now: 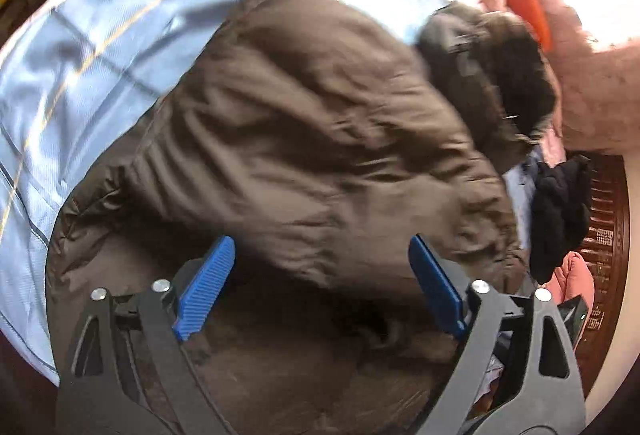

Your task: Fold large clothes

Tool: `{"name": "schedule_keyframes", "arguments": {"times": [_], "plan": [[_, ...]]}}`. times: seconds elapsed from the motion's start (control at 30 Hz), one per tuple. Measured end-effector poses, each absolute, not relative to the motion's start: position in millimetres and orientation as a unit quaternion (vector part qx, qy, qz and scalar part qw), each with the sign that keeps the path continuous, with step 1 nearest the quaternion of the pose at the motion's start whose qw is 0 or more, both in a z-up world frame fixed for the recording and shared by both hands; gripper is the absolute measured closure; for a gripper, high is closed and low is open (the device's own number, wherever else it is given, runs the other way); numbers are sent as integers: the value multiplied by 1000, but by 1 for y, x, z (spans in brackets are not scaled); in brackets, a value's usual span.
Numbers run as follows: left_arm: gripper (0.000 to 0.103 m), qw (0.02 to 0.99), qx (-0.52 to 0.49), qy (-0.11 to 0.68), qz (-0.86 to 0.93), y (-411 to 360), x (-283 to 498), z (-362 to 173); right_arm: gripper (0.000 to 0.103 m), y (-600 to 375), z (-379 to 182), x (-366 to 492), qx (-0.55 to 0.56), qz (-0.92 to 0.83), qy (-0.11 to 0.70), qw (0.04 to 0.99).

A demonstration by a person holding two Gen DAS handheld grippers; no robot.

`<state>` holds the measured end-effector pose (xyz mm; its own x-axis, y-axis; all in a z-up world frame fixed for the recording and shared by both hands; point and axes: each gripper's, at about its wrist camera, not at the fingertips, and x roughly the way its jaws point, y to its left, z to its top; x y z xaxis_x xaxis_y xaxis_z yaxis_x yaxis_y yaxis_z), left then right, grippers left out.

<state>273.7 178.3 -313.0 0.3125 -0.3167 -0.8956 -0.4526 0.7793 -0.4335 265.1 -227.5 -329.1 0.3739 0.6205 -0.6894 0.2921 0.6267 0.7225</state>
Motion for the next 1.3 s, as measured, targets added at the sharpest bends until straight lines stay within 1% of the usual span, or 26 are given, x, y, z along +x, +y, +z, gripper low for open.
{"name": "schedule_keyframes", "arguments": {"times": [0.03, 0.1, 0.17, 0.2, 0.23, 0.27, 0.3, 0.33, 0.37, 0.5, 0.53, 0.63, 0.67, 0.77, 0.83, 0.9, 0.93, 1.0, 1.03, 1.07, 1.1, 1.13, 1.17, 1.23, 1.27, 1.3], "plan": [[6, 730, -337, 592, 48, 186, 275, -325, 11, -222, -335, 270, 431, 118, 549, 706], [6, 715, -359, 597, 57, 202, 278, -343, 10, -209, -351, 280, 467, 131, 554, 677], [6, 713, -385, 580, 80, 222, 281, -359, 9, -197, -369, 284, 490, 99, 555, 666], [6, 711, -397, 575, 83, 228, 280, -363, 12, -193, -373, 284, 491, 90, 552, 668], [6, 702, -424, 565, 87, 238, 279, -372, 25, -188, -376, 285, 493, 83, 546, 672], [9, 697, -441, 559, 90, 244, 277, -376, 50, -183, -377, 285, 496, 86, 537, 677], [10, 694, -449, 555, 94, 249, 275, -379, 58, -179, -375, 285, 495, 92, 535, 679], [19, 696, -448, 552, 103, 257, 274, -382, 76, -175, -370, 284, 491, 103, 528, 685], [23, 699, -443, 551, 106, 264, 274, -384, 87, -173, -364, 285, 490, 117, 520, 690], [36, 692, -460, 546, 113, 283, 266, -390, 88, -146, -325, 283, 440, 163, 505, 724], [41, 692, -459, 545, 118, 285, 264, -390, 89, -138, -317, 282, 423, 168, 502, 736], [52, 708, -433, 537, 150, 292, 260, -382, 89, -117, -303, 276, 392, 188, 502, 748], [55, 716, -421, 534, 162, 294, 259, -379, 89, -110, -300, 273, 377, 196, 509, 749], [56, 719, -412, 533, 169, 301, 255, -380, 89, -99, -305, 268, 323, 172, 536, 760], [56, 729, -388, 538, 170, 294, 258, -377, 89, -112, -322, 267, 318, 137, 552, 758], [56, 739, -354, 545, 177, 282, 263, -373, 78, -127, -352, 274, 304, 93, 576, 753], [56, 743, -337, 549, 182, 278, 264, -371, 73, -135, -365, 275, 312, 88, 582, 745], [55, 737, -336, 555, 188, 277, 264, -363, 63, -149, -374, 271, 356, 102, 585, 722], [50, 733, -345, 555, 190, 278, 264, -357, 49, -156, -371, 269, 363, 99, 587, 716], [45, 731, -356, 548, 194, 281, 262, -350, 33, -164, -365, 265, 363, 93, 587, 717], [41, 737, -367, 531, 202, 284, 258, -335, 27, -176, -353, 258, 359, 78, 575, 731], [32, 744, -370, 517, 207, 286, 255, -325, 24, -189, -341, 251, 354, 54, 553, 752], [24, 760, -360, 496, 219, 285, 251, -309, 24, -203, -324, 241, 344, 21, 520, 781], [24, 797, -327, 454, 228, 275, 250, -283, 27, -215, -300, 232, 327, 8, 475, 817], [24, 821, -300, 436, 213, 263, 252, -270, 34, -213, -287, 232, 313, 20, 454, 834], [25, 836, -281, 430, 194, 251, 254, -263, 38, -210, -282, 233, 303, 35, 449, 840]]}}
